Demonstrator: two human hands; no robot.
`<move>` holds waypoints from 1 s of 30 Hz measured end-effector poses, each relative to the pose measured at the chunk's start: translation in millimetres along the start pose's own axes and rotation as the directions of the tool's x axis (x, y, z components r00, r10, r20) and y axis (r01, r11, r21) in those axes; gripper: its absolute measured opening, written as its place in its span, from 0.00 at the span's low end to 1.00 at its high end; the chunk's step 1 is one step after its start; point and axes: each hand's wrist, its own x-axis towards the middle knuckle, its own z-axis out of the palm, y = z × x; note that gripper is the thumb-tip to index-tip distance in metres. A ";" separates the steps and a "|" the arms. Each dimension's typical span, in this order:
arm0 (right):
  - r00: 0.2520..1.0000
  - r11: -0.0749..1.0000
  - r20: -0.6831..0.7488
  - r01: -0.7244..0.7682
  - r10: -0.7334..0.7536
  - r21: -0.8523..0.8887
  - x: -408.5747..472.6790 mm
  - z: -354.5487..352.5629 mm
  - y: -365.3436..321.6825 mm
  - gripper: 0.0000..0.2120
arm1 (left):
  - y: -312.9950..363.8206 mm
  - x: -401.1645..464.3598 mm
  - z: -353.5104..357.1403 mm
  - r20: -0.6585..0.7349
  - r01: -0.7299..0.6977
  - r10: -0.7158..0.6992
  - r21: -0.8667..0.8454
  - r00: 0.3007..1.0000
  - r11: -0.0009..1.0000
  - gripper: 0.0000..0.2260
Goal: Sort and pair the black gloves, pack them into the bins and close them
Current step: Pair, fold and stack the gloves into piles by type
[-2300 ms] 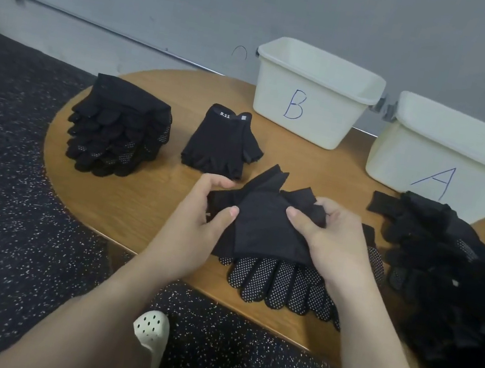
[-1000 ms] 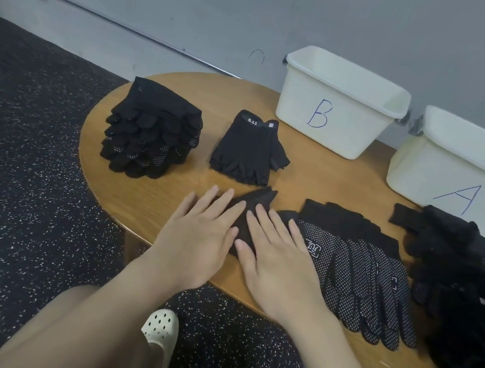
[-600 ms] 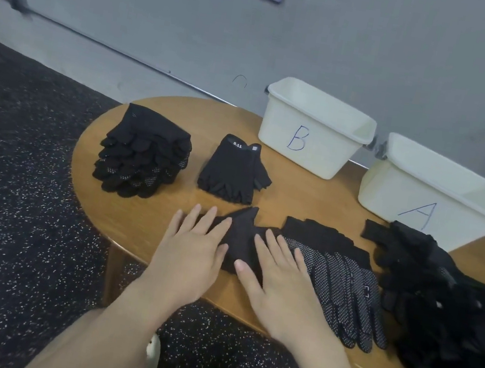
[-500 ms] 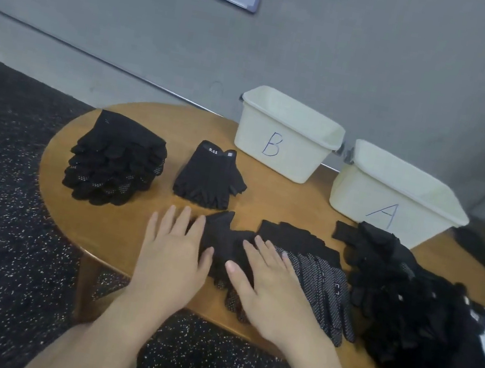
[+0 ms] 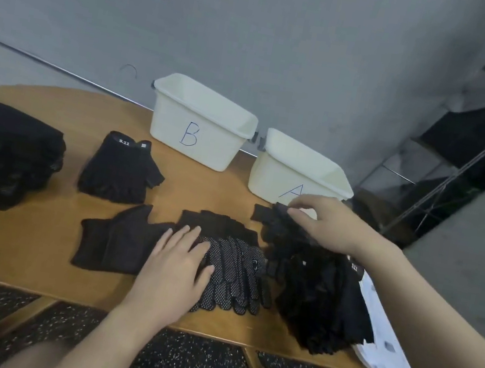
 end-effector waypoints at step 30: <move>0.983 0.988 -0.101 -0.150 0.154 0.040 95.8 43.1 96.6 0.06 | -4.8 12.9 21.0 0.033 -0.047 0.047 -0.010 0.998 0.999 0.26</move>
